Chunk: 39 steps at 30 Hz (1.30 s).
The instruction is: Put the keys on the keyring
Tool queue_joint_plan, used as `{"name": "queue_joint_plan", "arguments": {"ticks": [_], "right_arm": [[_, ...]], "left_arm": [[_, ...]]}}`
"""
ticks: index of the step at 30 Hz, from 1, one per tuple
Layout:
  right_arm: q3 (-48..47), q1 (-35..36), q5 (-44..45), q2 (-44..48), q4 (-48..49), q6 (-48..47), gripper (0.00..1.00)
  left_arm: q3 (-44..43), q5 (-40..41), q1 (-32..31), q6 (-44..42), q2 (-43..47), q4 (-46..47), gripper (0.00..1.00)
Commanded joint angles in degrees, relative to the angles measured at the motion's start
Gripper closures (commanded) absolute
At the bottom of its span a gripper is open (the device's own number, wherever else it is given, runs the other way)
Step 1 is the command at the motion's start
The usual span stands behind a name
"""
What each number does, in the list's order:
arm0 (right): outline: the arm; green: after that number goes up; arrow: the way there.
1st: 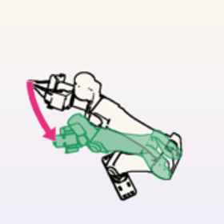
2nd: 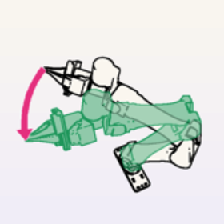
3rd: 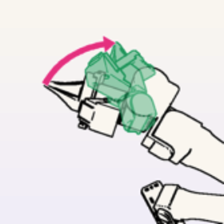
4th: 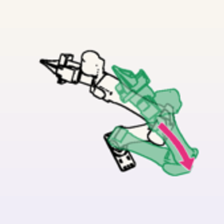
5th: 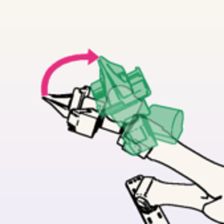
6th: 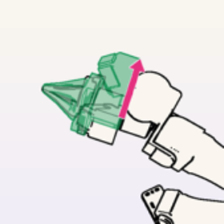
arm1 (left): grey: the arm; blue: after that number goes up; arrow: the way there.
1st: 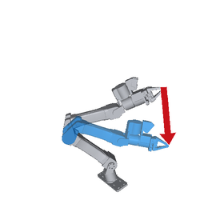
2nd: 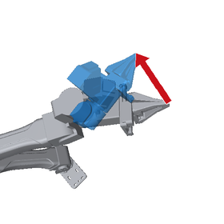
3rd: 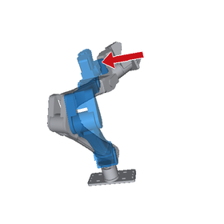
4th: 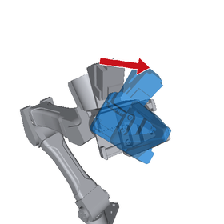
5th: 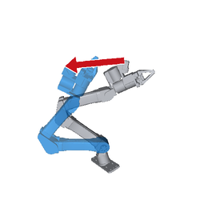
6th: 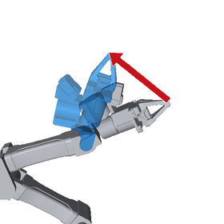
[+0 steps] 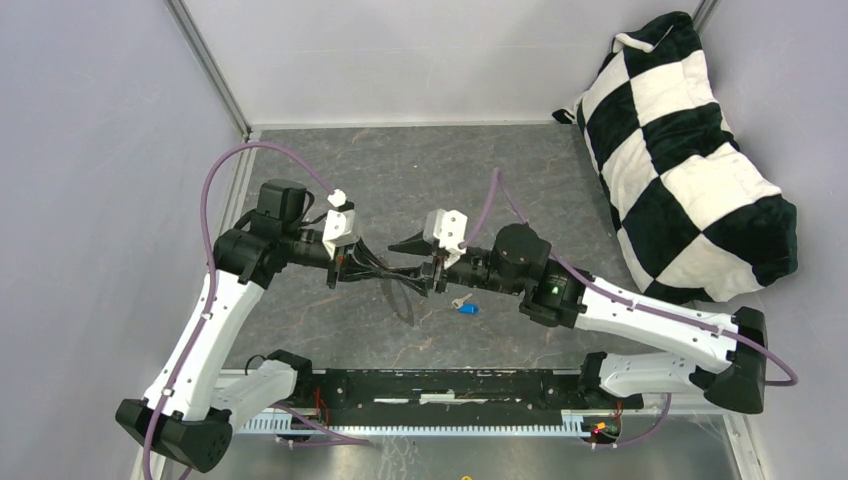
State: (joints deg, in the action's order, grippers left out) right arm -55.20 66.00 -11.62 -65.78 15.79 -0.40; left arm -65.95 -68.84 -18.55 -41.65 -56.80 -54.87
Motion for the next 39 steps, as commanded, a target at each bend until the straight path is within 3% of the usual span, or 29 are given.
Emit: {"name": "queue_joint_plan", "arguments": {"ticks": [1,6,16,39], "right_arm": [[-10.9,0.0,-3.2,-2.9,-22.0,-14.3,0.50],[-20.1,-1.2,-9.1,-7.4,-34.9,-22.6,0.57],[-28.4,-3.4,-12.6,-12.3,-41.3,-25.7,0.63],[-35.4,-3.7,-15.2,-17.6,-51.5,-21.9,0.57]], "left_arm": [[0.1,0.9,-0.1,-2.1,1.3,1.7,0.98],[-1.3,1.4,-0.6,-9.3,0.6,-4.7,0.98],[-1.8,3.3,-1.7,-13.2,0.9,-8.0,0.98],[-2.0,5.3,-1.8,-16.3,1.4,-8.1,0.98]]}}
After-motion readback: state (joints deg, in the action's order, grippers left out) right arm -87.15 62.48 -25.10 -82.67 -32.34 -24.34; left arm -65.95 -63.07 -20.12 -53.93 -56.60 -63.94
